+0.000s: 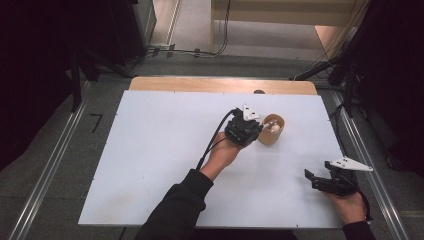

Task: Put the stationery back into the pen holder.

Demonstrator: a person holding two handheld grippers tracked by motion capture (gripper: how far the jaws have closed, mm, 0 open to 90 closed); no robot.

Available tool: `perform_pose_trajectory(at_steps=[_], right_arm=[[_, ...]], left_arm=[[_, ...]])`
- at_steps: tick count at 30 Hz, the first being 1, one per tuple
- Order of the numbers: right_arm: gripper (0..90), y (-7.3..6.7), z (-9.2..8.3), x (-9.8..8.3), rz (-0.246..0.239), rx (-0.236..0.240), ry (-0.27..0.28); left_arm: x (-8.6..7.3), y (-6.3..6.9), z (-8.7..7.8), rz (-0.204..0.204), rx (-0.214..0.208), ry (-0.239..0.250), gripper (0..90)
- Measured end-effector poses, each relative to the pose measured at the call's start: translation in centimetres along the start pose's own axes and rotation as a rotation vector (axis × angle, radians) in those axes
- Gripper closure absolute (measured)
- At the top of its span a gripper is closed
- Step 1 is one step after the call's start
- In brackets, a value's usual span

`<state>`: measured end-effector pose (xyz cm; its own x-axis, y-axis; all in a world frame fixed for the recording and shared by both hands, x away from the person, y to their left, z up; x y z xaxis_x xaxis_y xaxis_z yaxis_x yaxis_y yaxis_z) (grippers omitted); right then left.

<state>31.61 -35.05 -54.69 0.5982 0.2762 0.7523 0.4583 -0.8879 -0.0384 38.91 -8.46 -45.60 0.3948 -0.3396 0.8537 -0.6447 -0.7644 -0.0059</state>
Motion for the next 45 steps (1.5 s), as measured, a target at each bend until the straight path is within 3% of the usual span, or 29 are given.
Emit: perform_pose_trajectory(at_steps=[45], right_arm=[[14.9, 0.06, 0.02, -0.01, 0.001, 0.000, -0.001]], left_arm=[[0.75, -0.01, 0.82, -0.025, 0.001, 0.015, 79.7]])
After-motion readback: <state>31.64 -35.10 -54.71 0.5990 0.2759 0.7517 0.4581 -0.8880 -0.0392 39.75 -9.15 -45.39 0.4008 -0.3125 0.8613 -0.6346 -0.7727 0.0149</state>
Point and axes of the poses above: each handheld gripper's, and its own axes: z roughly forward along the jaws, x roughly out of its top, y roughly to its right, the point moved 6 cm from there along z, roughly forward along the jaws, and after that the axes turned 5 degrees about x, right-handed, at the moved point
